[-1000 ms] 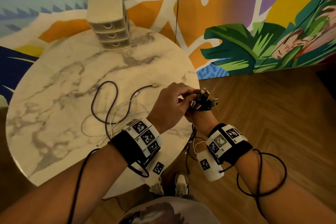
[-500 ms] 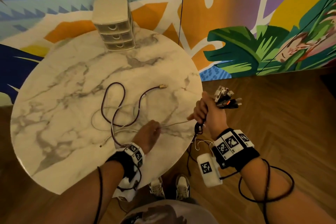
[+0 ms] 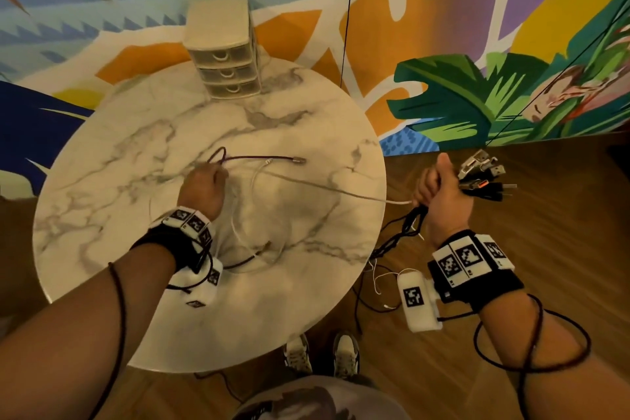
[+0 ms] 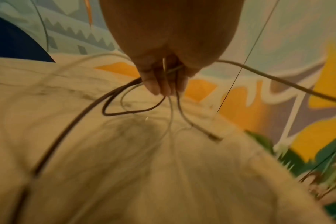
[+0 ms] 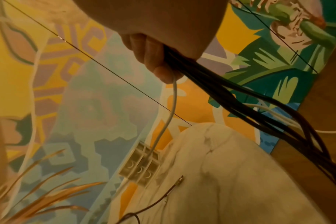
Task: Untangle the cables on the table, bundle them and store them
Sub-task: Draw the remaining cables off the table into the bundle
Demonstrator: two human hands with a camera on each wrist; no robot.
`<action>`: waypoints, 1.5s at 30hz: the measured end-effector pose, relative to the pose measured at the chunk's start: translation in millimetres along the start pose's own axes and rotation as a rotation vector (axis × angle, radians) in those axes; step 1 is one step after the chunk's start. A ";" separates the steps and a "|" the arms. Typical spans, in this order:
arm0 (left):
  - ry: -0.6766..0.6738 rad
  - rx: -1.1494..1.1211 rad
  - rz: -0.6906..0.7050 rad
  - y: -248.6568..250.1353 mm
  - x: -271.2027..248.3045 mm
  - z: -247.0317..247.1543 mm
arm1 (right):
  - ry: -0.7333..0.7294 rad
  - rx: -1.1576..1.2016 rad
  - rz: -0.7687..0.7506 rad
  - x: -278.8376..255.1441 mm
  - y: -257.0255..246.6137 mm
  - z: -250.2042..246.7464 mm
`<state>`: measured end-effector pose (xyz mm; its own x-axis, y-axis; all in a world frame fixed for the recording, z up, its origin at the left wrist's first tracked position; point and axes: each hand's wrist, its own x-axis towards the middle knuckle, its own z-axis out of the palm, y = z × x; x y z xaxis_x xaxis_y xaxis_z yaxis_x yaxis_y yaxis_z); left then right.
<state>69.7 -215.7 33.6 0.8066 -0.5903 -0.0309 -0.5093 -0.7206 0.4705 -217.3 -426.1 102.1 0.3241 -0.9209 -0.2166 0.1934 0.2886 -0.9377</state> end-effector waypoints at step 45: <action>0.200 -0.054 0.068 1.4 5.5 -38.0 | -0.006 -0.109 0.060 5.5 0.2 11.9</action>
<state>84.8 -206.2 67.6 0.8173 -0.5488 0.1758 -0.5519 -0.6577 0.5126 -204.5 -427.9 103.9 0.3372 -0.9014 -0.2715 0.0721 0.3122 -0.9473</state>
